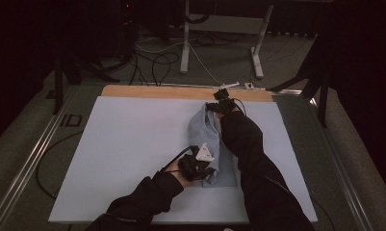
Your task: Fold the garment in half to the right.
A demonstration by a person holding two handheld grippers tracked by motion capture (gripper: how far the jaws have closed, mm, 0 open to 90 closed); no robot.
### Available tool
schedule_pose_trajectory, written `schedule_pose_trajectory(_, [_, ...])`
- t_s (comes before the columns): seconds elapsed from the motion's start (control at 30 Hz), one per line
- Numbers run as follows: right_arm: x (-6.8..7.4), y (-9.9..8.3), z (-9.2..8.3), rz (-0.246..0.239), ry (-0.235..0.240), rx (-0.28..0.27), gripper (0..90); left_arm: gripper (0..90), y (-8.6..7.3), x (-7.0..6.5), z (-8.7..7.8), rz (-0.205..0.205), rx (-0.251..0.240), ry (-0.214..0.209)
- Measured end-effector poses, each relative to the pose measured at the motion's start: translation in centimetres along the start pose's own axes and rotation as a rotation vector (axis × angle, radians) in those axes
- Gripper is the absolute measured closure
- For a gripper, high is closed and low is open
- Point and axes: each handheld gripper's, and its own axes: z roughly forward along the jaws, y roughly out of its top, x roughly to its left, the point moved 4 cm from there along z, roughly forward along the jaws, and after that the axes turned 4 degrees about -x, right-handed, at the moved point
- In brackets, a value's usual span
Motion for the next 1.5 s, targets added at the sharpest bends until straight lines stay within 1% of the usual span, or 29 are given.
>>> schedule_pose_trajectory(0.03, [-0.1,-0.1,0.1,0.004,0.004,0.002,87.2,86.6,0.0,0.0,0.3,-0.002,0.004,0.002])
schedule_pose_trajectory(0.17, [-0.4,-0.8,0.5,0.007,0.006,0.02,87.0,86.6,0.0,-0.1,1.1,0.011,0.031,0.0])
schedule_pose_trajectory(0.23, [-0.5,-1.0,0.6,0.014,0.013,0.021,86.8,86.6,0.0,-0.1,1.5,0.006,0.037,-0.004])
schedule_pose_trajectory(0.3, [-0.6,-1.2,0.7,0.014,0.016,0.025,86.2,86.5,0.0,-0.2,1.8,0.014,0.046,-0.005])
schedule_pose_trajectory(0.4, [-0.9,-1.5,0.7,0.017,0.018,0.028,85.5,86.5,0.0,-0.1,2.2,0.004,0.051,-0.009])
schedule_pose_trajectory(0.43, [-1.0,-1.6,0.7,0.023,0.022,0.029,84.0,86.5,0.0,-0.1,2.4,0.002,0.051,-0.01])
schedule_pose_trajectory(0.57, [-1.4,-2.1,0.6,0.032,0.035,0.041,69.1,86.4,0.0,-0.3,2.9,0.001,0.06,-0.014])
schedule_pose_trajectory(0.6, [-1.6,-2.2,0.4,0.026,0.024,0.046,63.6,86.4,0.0,-0.3,3.0,0.005,0.068,-0.015])
schedule_pose_trajectory(0.67, [-1.9,-2.4,0.1,0.026,0.023,0.052,57.0,86.3,0.1,-0.4,3.2,0.008,0.072,-0.017])
schedule_pose_trajectory(0.73, [-2.3,-2.6,-0.4,0.027,0.009,0.052,50.4,86.2,0.2,-0.4,3.4,-0.005,0.069,-0.017])
schedule_pose_trajectory(0.77, [-2.4,-2.7,-0.8,0.036,0.014,0.047,47.6,86.1,0.2,-0.4,3.4,-0.01,0.066,-0.018])
schedule_pose_trajectory(0.83, [-2.9,-2.7,-1.5,0.045,0.004,0.038,43.2,85.7,0.3,-0.5,3.6,-0.009,0.061,-0.016])
schedule_pose_trajectory(0.87, [-3.0,-2.7,-1.9,0.051,0.003,0.031,39.8,84.9,0.3,-0.5,3.6,-0.008,0.056,-0.021])
schedule_pose_trajectory(0.9, [-3.1,-2.7,-2.3,0.052,0.009,0.026,36.7,81.2,0.4,-0.6,3.7,-0.023,0.04,-0.037])
schedule_pose_trajectory(0.93, [-3.2,-2.7,-2.8,0.048,0.003,0.021,34.3,77.0,0.4,-0.7,3.8,-0.033,0.036,-0.051])
schedule_pose_trajectory(0.97, [-3.3,-2.6,-3.2,0.043,0.002,0.01,31.9,72.6,0.5,-0.9,3.8,-0.03,0.032,-0.059])
schedule_pose_trajectory(1.03, [-3.4,-2.5,-4.2,0.047,0.024,-0.004,24.7,62.5,0.5,-1.4,3.9,-0.013,0.024,-0.078])
schedule_pose_trajectory(1.07, [-3.5,-2.5,-4.6,0.046,0.031,-0.015,21.7,59.5,0.5,-1.5,3.8,-0.004,0.027,-0.077])
schedule_pose_trajectory(1.1, [-3.6,-2.4,-5.0,0.041,0.036,-0.02,19.7,56.2,0.6,-1.7,3.8,-0.004,0.015,-0.085])
schedule_pose_trajectory(1.13, [-3.6,-2.4,-5.3,0.044,0.048,-0.025,18.4,53.3,0.6,-1.8,3.7,-0.003,0.013,-0.092])
schedule_pose_trajectory(1.2, [-3.6,-2.3,-5.9,0.046,0.05,-0.035,17.3,50.4,0.6,-1.9,3.5,-0.002,-0.001,-0.103])
schedule_pose_trajectory(1.23, [-3.6,-2.3,-6.1,0.039,0.051,-0.039,16.1,48.8,0.7,-1.9,3.3,-0.001,-0.001,-0.108])
schedule_pose_trajectory(1.33, [-3.4,-2.2,-6.6,0.036,0.064,-0.036,14.6,43.8,0.8,-1.9,2.8,-0.02,-0.019,-0.113])
schedule_pose_trajectory(1.37, [-3.2,-2.2,-6.6,0.028,0.061,-0.032,14.5,43.2,0.8,-1.9,2.6,-0.019,-0.023,-0.116])
schedule_pose_trajectory(1.47, [-2.6,-2.2,-6.8,0.001,0.063,-0.021,14.1,35.4,1.0,-1.9,1.9,-0.046,-0.05,-0.128])
schedule_pose_trajectory(1.5, [-2.4,-2.2,-6.8,-0.003,0.067,-0.021,14.0,32.5,1.0,-1.9,1.6,-0.043,-0.06,-0.143])
